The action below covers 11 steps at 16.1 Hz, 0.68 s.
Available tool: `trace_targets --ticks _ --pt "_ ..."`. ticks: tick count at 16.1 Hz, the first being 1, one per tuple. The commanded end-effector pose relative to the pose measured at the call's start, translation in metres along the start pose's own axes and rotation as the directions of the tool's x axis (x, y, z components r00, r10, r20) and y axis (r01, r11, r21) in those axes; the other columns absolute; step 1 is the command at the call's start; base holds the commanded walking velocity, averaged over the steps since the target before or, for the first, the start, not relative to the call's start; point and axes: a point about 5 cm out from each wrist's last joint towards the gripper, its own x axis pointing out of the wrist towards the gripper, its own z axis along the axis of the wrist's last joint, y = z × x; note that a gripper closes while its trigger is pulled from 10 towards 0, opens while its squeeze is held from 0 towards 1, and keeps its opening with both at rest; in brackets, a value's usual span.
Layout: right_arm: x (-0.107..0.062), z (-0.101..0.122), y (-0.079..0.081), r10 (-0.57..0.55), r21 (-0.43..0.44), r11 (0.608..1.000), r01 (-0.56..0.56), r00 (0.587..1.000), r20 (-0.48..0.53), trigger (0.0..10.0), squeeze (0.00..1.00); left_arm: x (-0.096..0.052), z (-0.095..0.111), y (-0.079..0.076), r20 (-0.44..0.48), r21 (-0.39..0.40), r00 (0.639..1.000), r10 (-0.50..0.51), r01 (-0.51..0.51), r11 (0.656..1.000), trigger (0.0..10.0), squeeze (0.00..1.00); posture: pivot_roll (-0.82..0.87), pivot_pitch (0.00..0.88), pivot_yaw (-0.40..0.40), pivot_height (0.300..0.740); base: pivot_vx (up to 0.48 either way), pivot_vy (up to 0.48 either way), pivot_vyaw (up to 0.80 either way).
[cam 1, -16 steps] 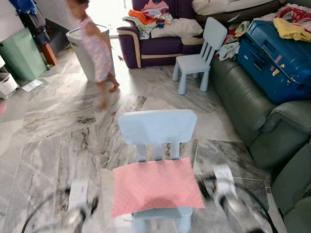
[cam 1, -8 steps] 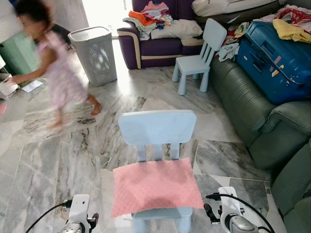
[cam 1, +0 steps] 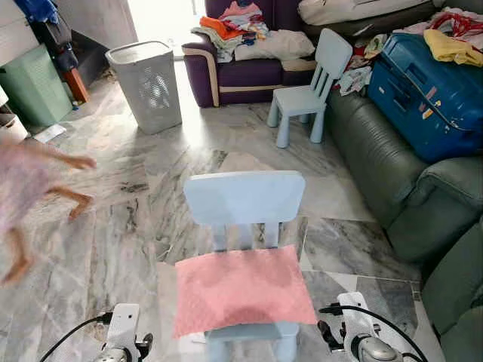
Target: Move the pillow to the sofa
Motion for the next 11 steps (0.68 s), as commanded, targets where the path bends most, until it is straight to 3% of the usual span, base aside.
trace_targets --ticks 1,11 --pt "0.0001 -0.0009 0.0015 0.011 -0.005 1.0 -0.011 1.0 -0.005 10.0 0.0 -0.0012 -0.0045 0.0048 -0.019 0.011 1.0 0.009 -0.008 1.0 10.0 0.0 -0.14 0.0 0.023 0.74 0.0 0.0 0.0" --pt "-0.0008 -0.0058 0.0037 0.02 -0.033 0.999 -0.021 1.0 -0.02 10.0 0.0 -0.002 -0.0086 0.0064 -0.037 0.01 0.999 0.01 -0.009 1.0 10.0 0.0 -0.15 0.0 0.019 0.736 0.0 0.0 0.0"
